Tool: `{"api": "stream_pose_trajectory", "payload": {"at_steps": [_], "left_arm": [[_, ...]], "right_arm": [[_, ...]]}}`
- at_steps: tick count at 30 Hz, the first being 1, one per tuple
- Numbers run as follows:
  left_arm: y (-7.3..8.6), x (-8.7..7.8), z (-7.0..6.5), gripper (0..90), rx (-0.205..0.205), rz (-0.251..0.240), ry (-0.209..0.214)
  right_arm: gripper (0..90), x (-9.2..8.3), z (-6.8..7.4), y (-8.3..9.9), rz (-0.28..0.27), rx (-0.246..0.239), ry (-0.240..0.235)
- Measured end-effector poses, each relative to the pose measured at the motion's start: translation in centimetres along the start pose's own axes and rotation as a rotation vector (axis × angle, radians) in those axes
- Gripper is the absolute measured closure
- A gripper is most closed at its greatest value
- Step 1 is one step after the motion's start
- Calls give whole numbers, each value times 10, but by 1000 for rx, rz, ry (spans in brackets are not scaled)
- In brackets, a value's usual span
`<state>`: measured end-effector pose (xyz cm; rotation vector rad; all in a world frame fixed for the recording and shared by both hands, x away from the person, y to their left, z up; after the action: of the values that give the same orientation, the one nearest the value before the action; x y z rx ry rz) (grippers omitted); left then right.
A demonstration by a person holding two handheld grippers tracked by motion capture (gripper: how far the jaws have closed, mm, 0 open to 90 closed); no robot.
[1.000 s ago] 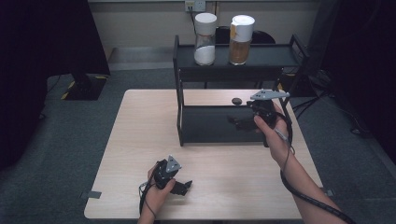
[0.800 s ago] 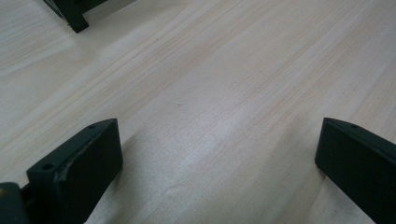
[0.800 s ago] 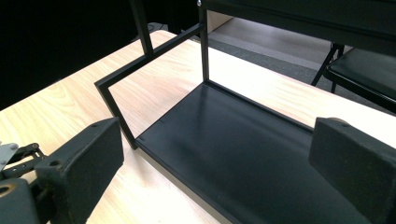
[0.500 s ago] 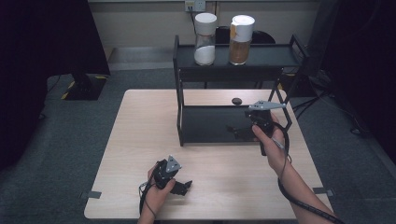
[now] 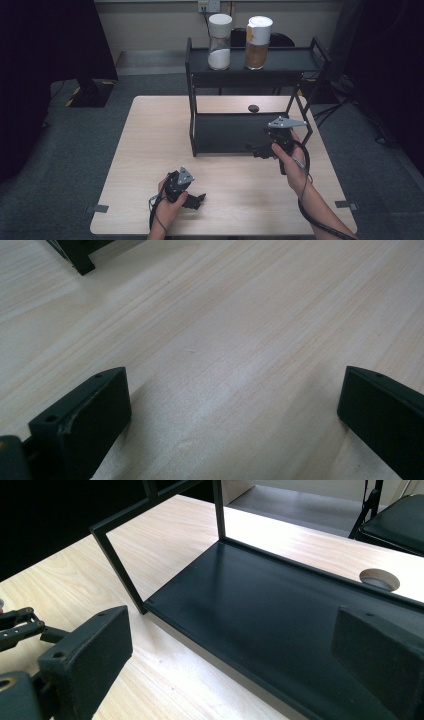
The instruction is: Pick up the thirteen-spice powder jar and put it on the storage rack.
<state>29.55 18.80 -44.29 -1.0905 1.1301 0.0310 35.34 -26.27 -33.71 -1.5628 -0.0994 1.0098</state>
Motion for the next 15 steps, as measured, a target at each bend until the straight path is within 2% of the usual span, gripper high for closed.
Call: {"api": "stream_pose_trajectory", "payload": {"at_steps": [10,15], "left_arm": [[0,0,0,0,0,0,0],[0,0,0,0,0,0,0]], "right_arm": [[21,4,1,20,18,-32,-7],[21,4,1,30,21,-27,-10]]}}
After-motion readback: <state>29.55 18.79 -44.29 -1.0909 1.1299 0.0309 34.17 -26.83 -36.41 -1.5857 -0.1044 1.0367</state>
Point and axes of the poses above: each handheld gripper's, and its own axes: x roughly forward along the jaws, y roughly out of its underside, z roughly to its left, the point moved 3 cm from there along x, roughly forward along the jaws, and after that the axes turned 4 degrees about z, right-handed, at the moved point
